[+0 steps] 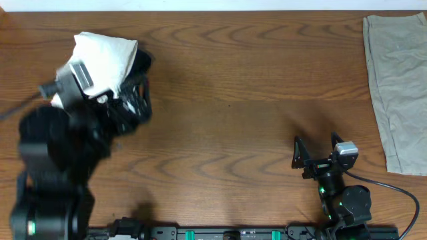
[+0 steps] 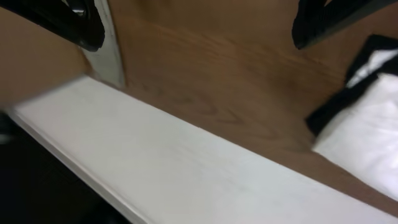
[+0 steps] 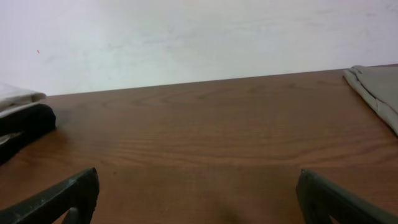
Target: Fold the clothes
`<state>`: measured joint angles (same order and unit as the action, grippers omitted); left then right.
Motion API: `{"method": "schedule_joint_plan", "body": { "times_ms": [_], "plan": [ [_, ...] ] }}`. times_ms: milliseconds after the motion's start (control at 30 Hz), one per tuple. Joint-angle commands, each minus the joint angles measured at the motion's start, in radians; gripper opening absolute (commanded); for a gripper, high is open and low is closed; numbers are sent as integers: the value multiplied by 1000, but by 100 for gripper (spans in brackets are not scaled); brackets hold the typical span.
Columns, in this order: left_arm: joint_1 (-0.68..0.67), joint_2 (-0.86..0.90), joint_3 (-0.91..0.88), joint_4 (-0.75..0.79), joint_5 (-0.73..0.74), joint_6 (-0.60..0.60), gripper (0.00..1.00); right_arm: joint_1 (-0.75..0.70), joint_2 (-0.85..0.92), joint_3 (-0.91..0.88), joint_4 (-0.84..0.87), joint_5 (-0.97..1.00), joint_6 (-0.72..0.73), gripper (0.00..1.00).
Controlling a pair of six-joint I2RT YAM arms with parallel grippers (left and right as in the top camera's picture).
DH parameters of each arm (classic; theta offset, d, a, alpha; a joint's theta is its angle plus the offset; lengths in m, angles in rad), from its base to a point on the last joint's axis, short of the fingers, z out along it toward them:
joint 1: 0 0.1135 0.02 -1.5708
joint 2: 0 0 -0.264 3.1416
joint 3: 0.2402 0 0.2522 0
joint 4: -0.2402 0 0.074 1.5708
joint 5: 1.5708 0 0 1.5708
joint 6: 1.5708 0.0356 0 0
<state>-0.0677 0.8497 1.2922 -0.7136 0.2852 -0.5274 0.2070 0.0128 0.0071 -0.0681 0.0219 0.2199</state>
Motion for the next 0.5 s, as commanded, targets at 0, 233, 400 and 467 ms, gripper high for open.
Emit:
{"method": "schedule_joint_plan", "body": {
  "times_ms": [0, 233, 400, 467],
  "plan": [
    [-45, -134, -92, -5, -5, -2, 98, -10, -4, -2, -4, -3, 8, 99],
    [-51, -420, -349, -101, -21, -1, 98, -10, -4, -2, -4, -3, 8, 99],
    [-51, -572, -586, -100, -112, -2, 98, -10, -4, -2, -4, -3, 8, 99],
    [-51, -618, -681, -89, -121, -2, 98, -10, -4, -2, -4, -3, 8, 99]
  ]
}}
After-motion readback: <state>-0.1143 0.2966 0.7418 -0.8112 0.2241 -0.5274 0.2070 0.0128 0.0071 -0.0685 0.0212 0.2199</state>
